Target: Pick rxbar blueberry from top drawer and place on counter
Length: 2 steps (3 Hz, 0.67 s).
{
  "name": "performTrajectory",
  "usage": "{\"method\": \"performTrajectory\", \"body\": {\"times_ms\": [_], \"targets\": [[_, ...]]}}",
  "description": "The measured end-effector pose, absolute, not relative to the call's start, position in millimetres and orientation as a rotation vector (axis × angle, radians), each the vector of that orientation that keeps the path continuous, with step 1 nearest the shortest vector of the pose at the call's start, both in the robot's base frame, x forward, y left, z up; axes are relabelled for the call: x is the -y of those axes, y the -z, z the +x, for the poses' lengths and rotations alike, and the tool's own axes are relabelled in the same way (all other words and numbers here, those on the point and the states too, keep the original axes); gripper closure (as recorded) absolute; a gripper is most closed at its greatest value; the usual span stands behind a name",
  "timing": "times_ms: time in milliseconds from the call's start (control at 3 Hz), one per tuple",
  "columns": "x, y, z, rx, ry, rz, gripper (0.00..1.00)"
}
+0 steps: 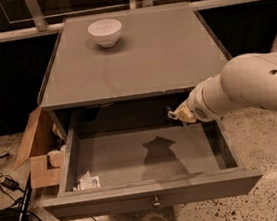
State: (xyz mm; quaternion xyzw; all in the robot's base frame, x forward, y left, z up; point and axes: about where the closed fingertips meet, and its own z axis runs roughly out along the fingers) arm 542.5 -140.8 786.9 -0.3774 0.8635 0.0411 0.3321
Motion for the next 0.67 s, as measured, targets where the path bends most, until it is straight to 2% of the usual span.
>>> {"method": "performTrajectory", "body": {"times_ms": [667], "targets": [[138.9, -795.0, 542.2, -2.266, -0.128, -0.996, 1.00]]}}
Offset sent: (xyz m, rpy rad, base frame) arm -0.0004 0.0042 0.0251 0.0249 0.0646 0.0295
